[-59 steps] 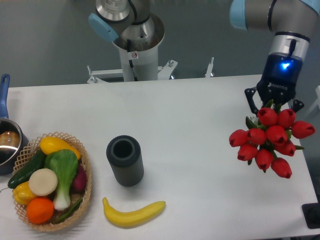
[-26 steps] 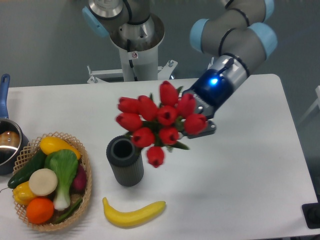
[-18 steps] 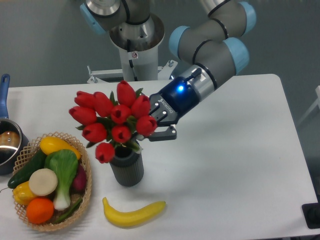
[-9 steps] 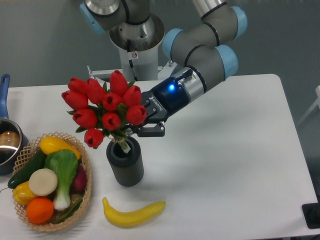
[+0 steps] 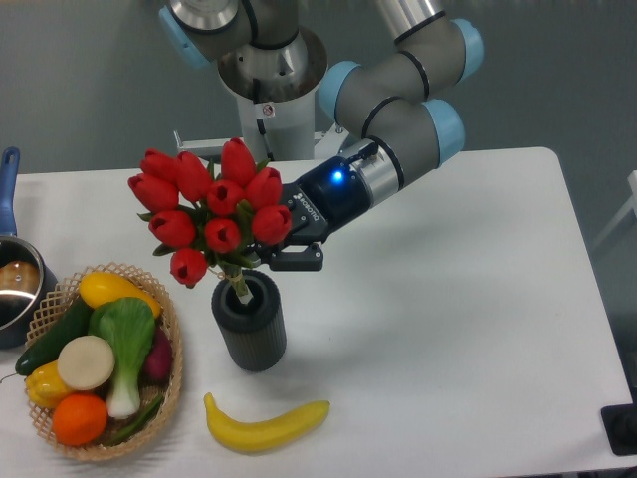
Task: Insert the flowers into the vase
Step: 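Lower the tulip stems into the vase opening, then push the tulips deeper into the vase, adjusting the bunch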
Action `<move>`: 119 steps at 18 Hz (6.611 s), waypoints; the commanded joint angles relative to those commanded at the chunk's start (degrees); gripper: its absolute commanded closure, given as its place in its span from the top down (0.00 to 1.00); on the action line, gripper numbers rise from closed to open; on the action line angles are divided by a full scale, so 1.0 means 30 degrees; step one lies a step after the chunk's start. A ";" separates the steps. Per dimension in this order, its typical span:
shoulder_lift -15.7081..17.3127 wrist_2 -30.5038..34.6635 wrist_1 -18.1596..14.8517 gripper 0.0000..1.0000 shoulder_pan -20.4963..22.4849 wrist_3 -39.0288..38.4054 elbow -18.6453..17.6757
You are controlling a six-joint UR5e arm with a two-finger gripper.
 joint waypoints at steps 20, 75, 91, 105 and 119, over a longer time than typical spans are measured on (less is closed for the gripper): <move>-0.1669 0.0117 -0.0029 0.21 0.0059 0.0701 -0.0469; -0.2109 0.0908 0.0029 0.44 0.0792 0.3896 -0.2696; -0.1963 0.2226 0.0146 0.39 0.0762 0.3896 -0.2404; -0.1553 0.2373 0.0146 0.59 0.0762 0.3896 -0.2169; -0.0557 0.4745 0.0146 0.71 0.0733 0.3867 -0.2140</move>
